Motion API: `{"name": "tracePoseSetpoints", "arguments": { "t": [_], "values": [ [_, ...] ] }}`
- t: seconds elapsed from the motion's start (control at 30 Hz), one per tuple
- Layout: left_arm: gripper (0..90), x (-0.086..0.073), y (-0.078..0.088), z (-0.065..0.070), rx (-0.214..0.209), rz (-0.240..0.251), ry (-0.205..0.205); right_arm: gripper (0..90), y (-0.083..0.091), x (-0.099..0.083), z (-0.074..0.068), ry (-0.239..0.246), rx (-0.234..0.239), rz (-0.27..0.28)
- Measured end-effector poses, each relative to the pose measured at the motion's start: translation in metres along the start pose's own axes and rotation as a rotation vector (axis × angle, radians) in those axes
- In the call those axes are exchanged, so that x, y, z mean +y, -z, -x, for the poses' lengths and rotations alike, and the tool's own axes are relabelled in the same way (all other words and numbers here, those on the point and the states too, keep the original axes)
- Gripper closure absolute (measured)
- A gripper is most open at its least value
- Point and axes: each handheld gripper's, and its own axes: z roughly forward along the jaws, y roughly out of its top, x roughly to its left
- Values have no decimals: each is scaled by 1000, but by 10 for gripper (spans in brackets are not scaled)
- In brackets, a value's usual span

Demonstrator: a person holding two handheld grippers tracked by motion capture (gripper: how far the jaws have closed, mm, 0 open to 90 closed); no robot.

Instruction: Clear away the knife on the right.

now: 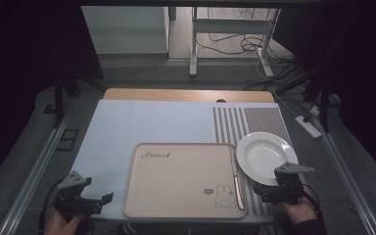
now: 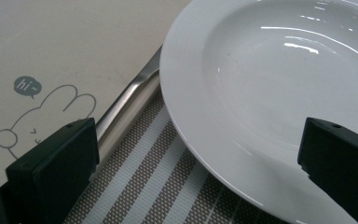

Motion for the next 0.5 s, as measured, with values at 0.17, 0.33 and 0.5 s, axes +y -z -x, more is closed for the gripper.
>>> {"name": "tracePoseSetpoints", "arguments": {
  "t": [0.17,0.33,0.5],
  "values": [
    [0,0,0,1,6,-3,-8,0,5,-3,0,-8,-16,8],
    [0,0,0,1,9,-2,-6,0,10,-6,0,-15,-44,12],
    [0,0,0,0,8,0,2,0,16,-10,2,-44,-65,6]
  ]
}}
